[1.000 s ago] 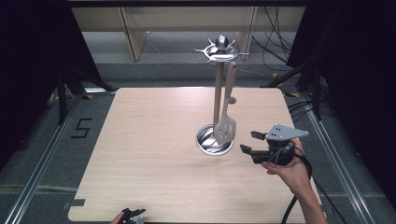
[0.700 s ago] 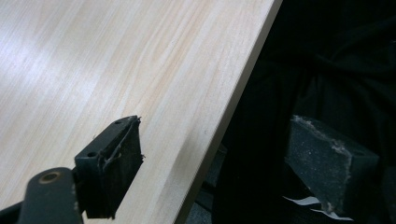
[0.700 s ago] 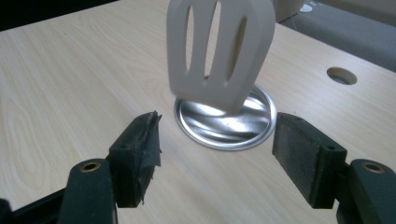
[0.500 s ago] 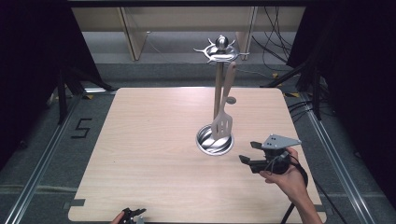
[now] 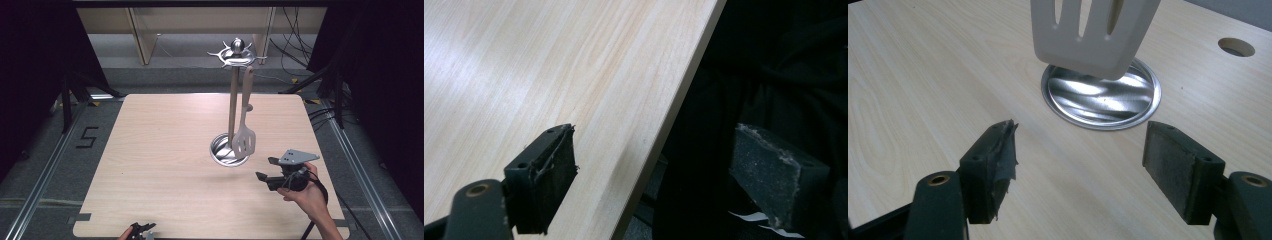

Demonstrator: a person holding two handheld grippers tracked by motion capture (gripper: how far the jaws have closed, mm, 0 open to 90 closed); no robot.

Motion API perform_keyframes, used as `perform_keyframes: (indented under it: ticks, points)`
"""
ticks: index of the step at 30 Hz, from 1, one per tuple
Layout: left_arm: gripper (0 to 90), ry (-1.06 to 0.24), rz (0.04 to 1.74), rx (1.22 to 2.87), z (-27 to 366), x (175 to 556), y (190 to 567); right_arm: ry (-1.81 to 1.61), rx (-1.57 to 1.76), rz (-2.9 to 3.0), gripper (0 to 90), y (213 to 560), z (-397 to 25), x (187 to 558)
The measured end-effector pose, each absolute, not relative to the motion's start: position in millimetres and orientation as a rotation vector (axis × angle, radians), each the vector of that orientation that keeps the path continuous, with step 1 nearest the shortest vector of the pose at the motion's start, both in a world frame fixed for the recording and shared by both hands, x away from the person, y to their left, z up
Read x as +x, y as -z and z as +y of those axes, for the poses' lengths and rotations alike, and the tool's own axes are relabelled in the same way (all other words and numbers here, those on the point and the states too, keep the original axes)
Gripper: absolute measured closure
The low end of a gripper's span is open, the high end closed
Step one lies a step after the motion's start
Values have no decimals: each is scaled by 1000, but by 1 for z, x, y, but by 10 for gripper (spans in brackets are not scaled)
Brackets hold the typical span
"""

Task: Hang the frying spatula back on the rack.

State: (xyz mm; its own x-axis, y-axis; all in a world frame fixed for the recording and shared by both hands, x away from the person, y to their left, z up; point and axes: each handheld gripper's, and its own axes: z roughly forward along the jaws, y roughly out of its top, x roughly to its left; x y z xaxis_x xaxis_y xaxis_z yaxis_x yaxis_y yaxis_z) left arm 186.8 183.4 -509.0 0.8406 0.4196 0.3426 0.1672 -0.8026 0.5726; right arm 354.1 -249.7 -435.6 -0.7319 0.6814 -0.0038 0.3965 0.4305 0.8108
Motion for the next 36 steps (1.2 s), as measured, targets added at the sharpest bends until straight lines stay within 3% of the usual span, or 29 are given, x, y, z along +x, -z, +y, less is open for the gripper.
perform_keyframes:
  ticks: [36]
  points:
    - [172,-626,473,2464,187,186,510,-1163,940,2404,248,464,-253,334]
